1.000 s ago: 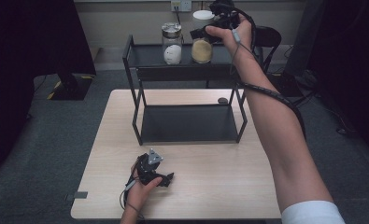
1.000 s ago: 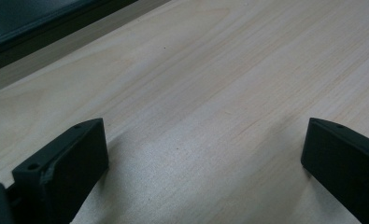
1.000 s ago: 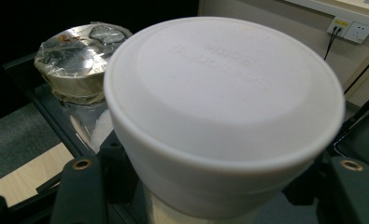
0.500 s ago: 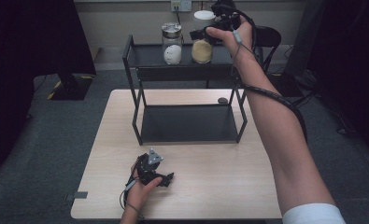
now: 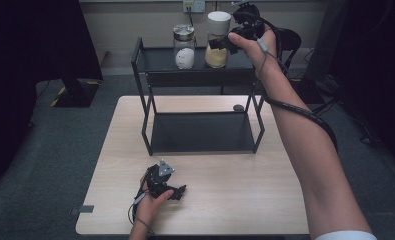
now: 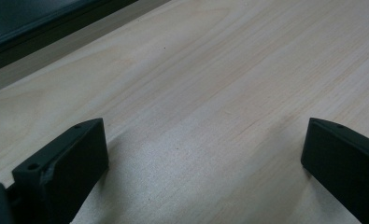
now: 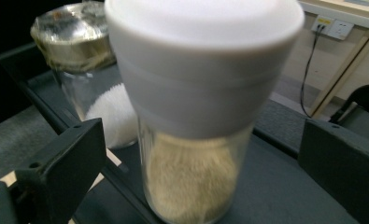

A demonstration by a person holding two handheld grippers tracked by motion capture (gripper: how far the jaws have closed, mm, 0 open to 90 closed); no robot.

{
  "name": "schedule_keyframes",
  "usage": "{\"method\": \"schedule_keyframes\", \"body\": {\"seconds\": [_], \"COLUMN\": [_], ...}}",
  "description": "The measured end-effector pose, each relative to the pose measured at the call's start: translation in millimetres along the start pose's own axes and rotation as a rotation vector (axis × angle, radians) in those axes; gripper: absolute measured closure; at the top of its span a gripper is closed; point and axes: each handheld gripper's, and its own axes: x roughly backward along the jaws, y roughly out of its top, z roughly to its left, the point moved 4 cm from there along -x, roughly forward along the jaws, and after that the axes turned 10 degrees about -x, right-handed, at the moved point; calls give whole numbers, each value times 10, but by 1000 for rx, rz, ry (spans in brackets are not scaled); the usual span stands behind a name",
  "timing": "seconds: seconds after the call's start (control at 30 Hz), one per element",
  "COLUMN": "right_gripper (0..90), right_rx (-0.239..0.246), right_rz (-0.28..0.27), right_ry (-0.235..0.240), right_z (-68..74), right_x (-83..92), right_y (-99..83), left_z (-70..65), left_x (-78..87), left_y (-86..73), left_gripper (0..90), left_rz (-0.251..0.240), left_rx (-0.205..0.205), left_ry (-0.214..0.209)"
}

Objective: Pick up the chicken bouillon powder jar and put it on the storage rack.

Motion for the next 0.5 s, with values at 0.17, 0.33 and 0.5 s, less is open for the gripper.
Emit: {"method": "schedule_keyframes", "body": {"seconds": [0.17,0.33,0.5], "right_gripper": [4,6,8], "right_rx": [-24,-25,-24], "right_rz": [4,1,-12], "right_ry": [15,14,25], "right_z": [-5,27,60], "right_x": [47,112,143], "right_y": [-118,-222,-326], "left_z": [0,0,1], "left_x": [0,0,0], "left_y": [0,0,1], "left_gripper": [0,0,0], "left_rz": [0,0,1], "left_rx": [0,0,0], "left_ry": [0,0,-1]}}
